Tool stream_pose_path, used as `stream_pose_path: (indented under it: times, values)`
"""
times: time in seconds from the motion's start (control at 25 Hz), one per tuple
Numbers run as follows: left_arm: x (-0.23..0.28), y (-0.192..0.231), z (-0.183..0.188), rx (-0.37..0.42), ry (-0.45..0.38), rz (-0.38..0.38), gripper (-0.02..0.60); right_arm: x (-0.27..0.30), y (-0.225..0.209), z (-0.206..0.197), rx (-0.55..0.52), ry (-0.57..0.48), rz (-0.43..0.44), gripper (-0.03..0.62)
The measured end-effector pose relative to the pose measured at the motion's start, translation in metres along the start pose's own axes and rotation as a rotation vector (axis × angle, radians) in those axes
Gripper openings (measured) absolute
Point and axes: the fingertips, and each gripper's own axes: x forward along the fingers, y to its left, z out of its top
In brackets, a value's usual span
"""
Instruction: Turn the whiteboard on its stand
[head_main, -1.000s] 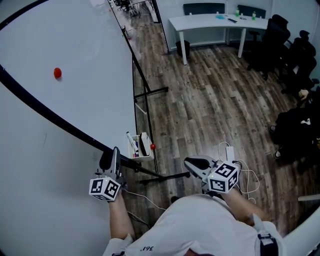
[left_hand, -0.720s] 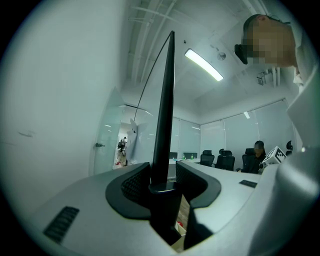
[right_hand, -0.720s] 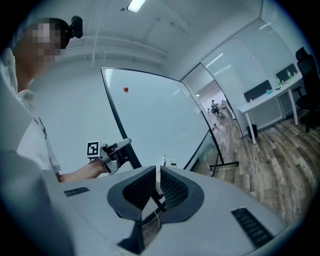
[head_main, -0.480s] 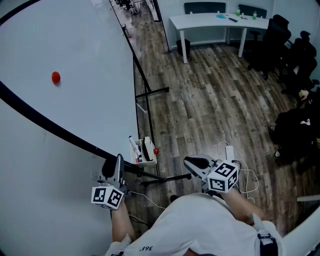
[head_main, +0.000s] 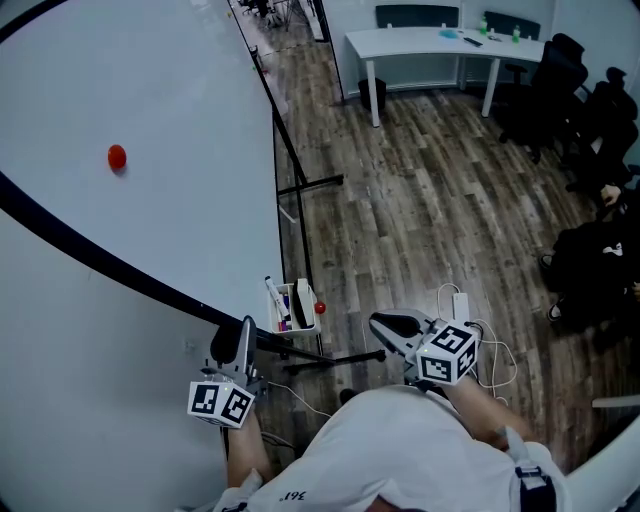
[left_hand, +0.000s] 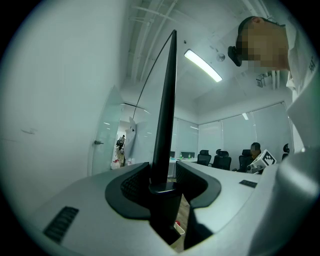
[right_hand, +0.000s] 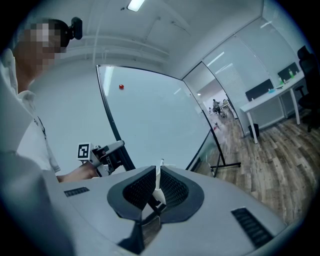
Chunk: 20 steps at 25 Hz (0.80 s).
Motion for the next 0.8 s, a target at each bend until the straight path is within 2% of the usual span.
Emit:
stream_pose_path:
  times: [0.8]
  values:
    - [-0.011, -0.008, 0.005, -0.025, 0.02, -0.001, 0.17, 0.017, -0.001, 0.007, 0.007, 0.019, 0.016, 0.031]
